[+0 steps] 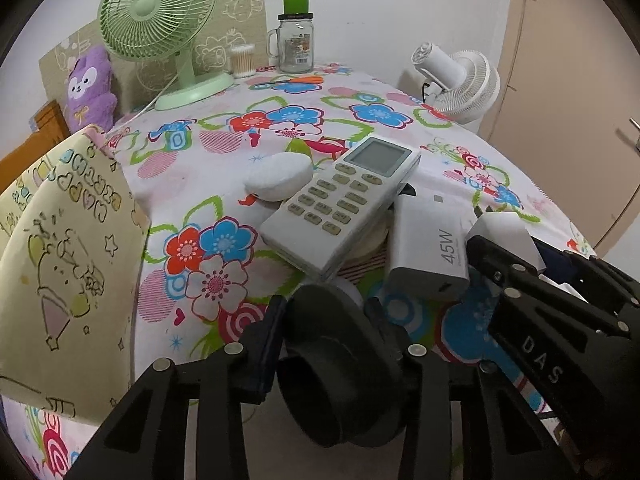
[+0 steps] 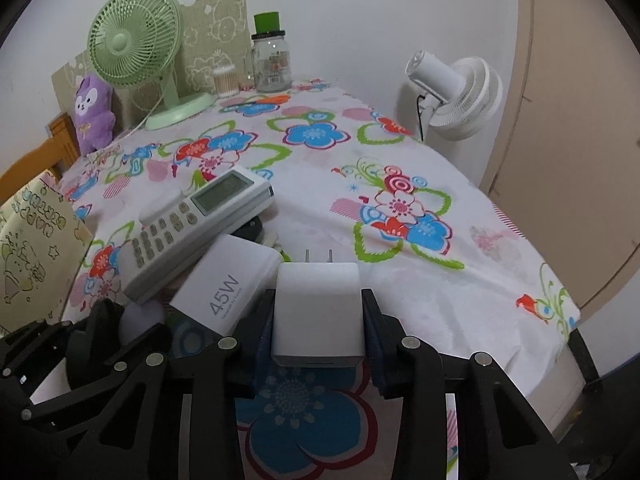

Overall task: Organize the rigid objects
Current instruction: 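Move the right tool to the white plug adapter while the left tool approaches the black round disc, then close the right tool on the white adapter while the left tool closes on the black disc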

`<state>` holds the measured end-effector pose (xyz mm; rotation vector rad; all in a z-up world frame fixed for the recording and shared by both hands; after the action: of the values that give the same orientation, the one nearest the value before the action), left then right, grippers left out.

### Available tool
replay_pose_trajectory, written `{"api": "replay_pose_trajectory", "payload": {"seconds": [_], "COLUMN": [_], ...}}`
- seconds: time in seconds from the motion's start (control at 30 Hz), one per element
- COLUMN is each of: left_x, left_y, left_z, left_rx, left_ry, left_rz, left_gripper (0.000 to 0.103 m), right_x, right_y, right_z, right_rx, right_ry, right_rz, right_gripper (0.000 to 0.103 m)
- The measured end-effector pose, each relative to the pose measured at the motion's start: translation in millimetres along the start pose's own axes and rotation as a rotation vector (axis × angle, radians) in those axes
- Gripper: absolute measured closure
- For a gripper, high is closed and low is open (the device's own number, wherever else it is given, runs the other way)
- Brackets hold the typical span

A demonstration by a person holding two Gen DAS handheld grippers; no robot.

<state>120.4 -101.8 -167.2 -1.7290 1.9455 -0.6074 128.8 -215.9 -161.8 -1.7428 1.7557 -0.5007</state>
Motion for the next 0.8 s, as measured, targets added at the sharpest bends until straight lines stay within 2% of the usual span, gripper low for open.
{"api": "replay_pose_trajectory", "payload": {"seconds": [0.4,0.57,0.7,0.8], "left_x": [-21,-27,-28,-30], "left_y": [4,6,9,15], "left_z": [-10,-6,-9,-14], "left_rx": [0.029,-0.004,-0.003,0.002], "left_ry": [-0.016,-0.002,0.007,-0.005], "left_rz": [-0.063,-0.097,-0.104,-0.100], "left_gripper": [0.063,0.062,0.044,0.040], "right_x": [-17,-21,-23,-26], "right_y": [6,4,4,5], "right_z": [-19,-21,-24,-26], "right_rx": [0.026,0.034,0.038,0.040], "right_ry": [-0.020,-0.020,-0.022,-0.024], "right_rz": [-0.009,-0.011,-0.016,-0.022], "right_gripper": [0.061,0.061,0.061,0.061]}}
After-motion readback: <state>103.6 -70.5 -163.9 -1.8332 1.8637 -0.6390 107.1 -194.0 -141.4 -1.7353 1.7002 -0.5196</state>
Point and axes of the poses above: each gripper's, at about its wrist camera, not at the fingertips, and z roughly the way its jaws point, x to its right, y to its underside, the point moved 4 cm from there along z, roughly the way its jaws point, and after that the axes turned 6 degrees about -y, right-handed, at the moved point
